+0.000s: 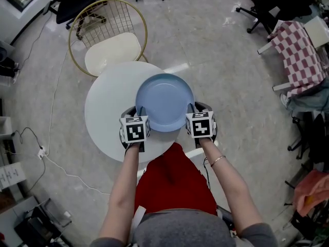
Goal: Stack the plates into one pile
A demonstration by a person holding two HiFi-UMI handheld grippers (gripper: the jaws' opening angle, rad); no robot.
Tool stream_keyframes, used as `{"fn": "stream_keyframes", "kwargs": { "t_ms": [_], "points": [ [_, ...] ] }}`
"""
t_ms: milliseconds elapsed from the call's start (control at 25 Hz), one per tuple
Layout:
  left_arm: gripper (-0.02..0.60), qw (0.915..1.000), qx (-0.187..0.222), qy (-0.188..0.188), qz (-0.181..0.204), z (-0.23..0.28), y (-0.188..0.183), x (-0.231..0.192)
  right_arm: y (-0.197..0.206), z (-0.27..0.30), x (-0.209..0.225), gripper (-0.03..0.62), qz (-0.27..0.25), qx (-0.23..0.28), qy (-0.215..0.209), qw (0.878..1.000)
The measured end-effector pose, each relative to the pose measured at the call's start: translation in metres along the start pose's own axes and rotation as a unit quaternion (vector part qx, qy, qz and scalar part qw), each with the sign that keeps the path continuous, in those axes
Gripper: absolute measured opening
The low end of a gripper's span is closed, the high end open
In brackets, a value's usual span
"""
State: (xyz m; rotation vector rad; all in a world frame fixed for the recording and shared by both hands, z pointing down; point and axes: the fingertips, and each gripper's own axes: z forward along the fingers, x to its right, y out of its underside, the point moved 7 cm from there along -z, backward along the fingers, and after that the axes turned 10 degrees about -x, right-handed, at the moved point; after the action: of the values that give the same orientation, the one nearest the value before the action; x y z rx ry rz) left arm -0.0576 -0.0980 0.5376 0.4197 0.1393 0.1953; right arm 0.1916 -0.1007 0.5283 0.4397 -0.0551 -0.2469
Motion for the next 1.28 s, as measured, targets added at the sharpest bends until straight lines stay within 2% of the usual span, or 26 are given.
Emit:
{"fn": "stream_keyframes", "kwargs": {
  "t_ms": [840,1280],
  "points": [
    [0.133,0.9998,0.011,-0.016,0.001,-0.006,0.001,-0.006,0.001,0.001,-0.006,0.080,-0.022,0.009,0.014,1.000],
    [0.133,0.9994,0.027,-0.020,-0.004,-0.015,0.001,-0.006,-0.006,-0.017,-0.005,0.080,-0.017,0.055,0.022,0.998]
  ]
}}
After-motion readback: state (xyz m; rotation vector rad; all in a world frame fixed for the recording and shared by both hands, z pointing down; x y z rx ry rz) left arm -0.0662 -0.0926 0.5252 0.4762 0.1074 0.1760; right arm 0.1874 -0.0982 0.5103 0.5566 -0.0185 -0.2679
